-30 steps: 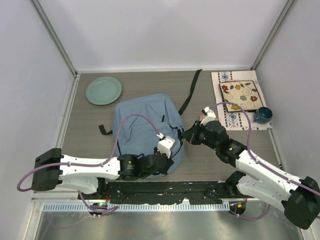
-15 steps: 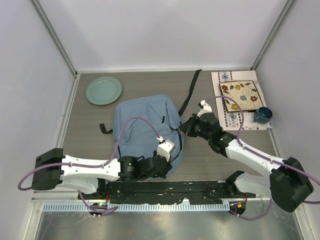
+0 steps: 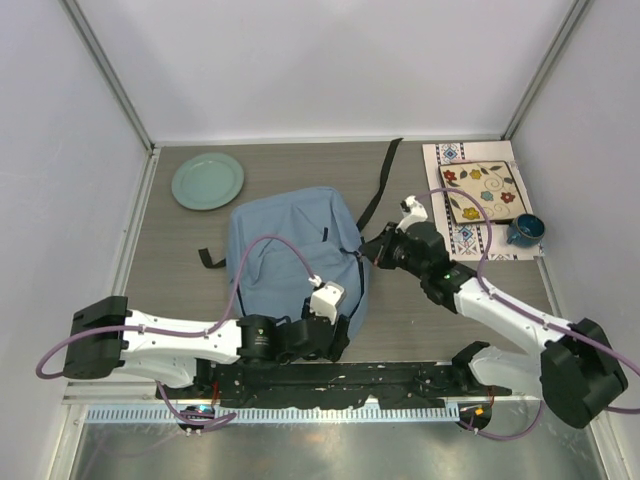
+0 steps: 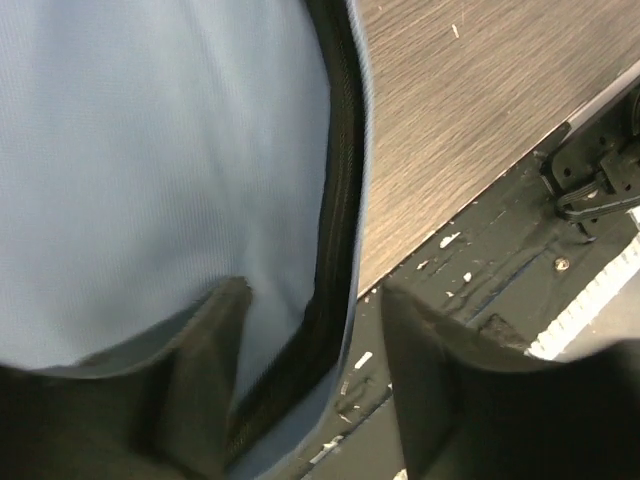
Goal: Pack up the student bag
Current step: Zip the student bag at the center of the board.
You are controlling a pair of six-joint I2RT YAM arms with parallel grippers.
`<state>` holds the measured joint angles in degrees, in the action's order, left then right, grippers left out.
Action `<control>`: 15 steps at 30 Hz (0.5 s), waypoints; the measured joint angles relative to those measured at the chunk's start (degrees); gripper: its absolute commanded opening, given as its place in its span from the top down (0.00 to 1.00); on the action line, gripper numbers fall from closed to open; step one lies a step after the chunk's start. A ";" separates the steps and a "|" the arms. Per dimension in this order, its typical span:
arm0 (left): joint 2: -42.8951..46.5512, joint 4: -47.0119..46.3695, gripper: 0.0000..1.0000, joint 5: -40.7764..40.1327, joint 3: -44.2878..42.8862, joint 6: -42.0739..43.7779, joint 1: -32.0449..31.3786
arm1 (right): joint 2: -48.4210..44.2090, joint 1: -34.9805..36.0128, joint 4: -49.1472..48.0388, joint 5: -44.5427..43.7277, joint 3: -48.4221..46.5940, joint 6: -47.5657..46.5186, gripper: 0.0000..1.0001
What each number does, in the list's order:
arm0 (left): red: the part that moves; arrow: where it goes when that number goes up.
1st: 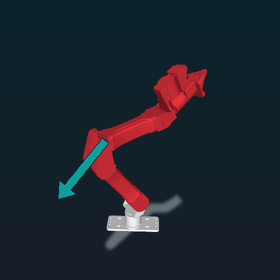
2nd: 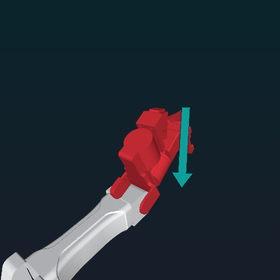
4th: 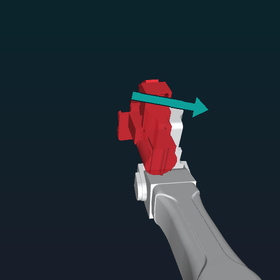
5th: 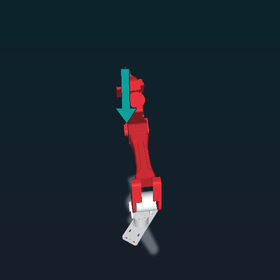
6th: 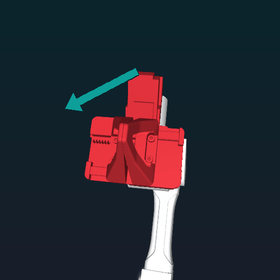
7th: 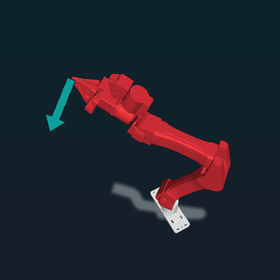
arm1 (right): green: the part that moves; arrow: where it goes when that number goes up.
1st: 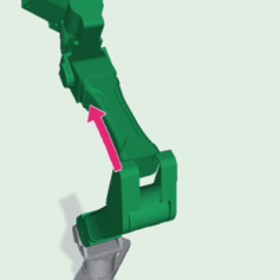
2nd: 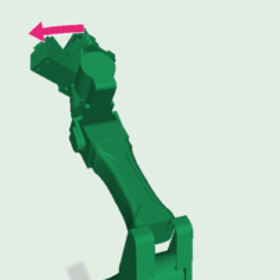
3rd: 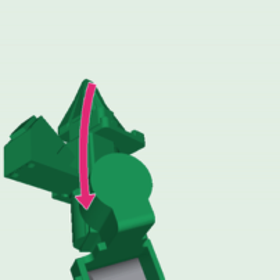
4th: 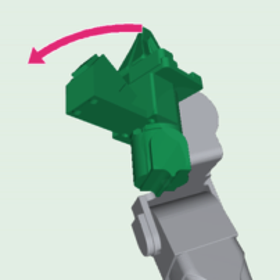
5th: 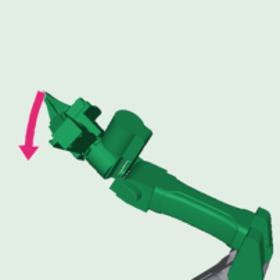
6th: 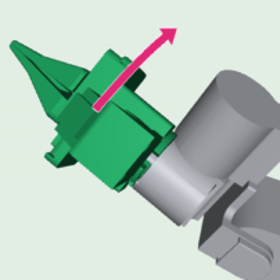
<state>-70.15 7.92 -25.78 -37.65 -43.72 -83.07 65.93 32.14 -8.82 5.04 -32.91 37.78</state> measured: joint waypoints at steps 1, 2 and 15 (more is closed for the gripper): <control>0.00 0.87 0.26 -0.33 0.02 -0.76 -0.17 | -1.03 -0.07 0.15 -0.57 0.13 -0.02 0.99; 0.04 1.68 0.24 -0.83 0.02 -1.38 -0.28 | -2.56 -0.17 0.46 -1.36 0.48 0.00 0.99; 26.25 14.93 0.00 -11.61 0.52 -5.97 5.55 | -19.50 -1.16 8.66 -6.62 9.01 3.45 0.49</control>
<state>-43.90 22.85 -37.39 -37.12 -49.69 -77.52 46.44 30.98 -0.16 -1.58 -23.90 41.23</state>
